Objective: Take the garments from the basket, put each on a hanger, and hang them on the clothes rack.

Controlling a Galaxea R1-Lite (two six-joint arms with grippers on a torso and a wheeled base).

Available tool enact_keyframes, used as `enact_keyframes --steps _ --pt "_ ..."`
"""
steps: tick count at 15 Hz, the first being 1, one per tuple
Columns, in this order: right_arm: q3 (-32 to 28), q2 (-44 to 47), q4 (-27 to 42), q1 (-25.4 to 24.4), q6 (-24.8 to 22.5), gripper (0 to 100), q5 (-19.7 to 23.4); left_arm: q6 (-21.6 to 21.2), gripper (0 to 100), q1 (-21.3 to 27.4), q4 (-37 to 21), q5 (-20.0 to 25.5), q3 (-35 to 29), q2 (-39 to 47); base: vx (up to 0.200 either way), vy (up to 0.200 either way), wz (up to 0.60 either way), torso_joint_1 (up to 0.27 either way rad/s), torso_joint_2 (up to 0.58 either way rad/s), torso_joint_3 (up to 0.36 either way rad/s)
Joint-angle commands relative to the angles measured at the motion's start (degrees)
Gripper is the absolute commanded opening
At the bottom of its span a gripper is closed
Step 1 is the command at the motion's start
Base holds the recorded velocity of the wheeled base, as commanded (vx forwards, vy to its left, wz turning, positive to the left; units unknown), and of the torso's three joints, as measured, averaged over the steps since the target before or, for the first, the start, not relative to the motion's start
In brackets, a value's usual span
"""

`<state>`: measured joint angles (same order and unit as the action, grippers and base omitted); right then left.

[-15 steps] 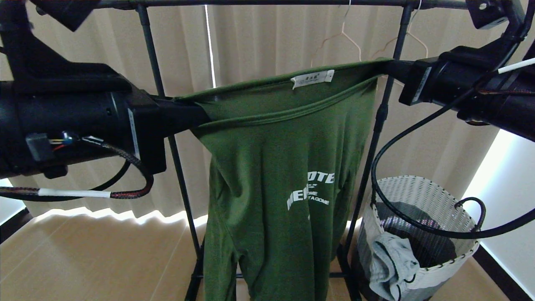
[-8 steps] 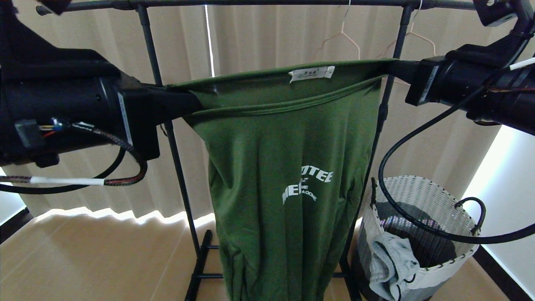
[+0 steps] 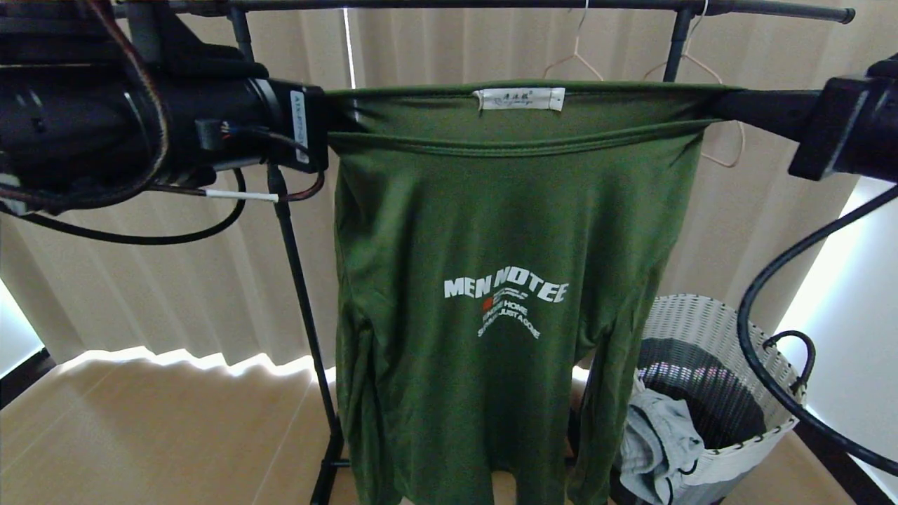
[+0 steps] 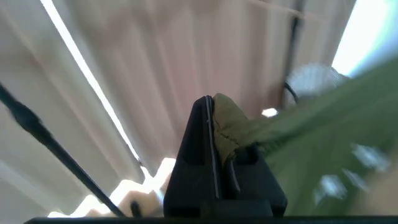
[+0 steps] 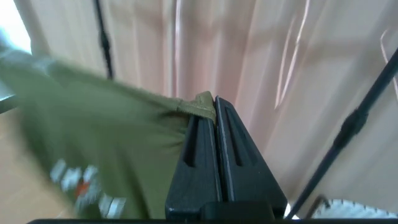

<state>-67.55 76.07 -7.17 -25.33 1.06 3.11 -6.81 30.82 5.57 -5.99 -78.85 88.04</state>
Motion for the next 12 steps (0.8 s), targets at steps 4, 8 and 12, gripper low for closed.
enact_keyframes --steps 4,8,12 --pt "5.06 -8.39 2.42 -6.04 -0.01 0 0.06 0.13 0 -0.41 3.04 -4.39 -7.46 9.87 0.000 0.000 0.00 0.000 0.00 0.000" --pt "5.76 -7.87 2.25 -5.69 -0.01 0 0.14 0.13 0 -0.32 2.87 -4.47 -7.02 9.78 0.000 0.000 0.00 0.000 0.00 0.000" --pt "4.79 -3.91 1.19 -3.67 -0.09 0 -0.38 0.13 0 -0.32 -1.35 -3.86 -6.23 4.68 0.000 0.000 0.00 0.000 0.00 0.000"
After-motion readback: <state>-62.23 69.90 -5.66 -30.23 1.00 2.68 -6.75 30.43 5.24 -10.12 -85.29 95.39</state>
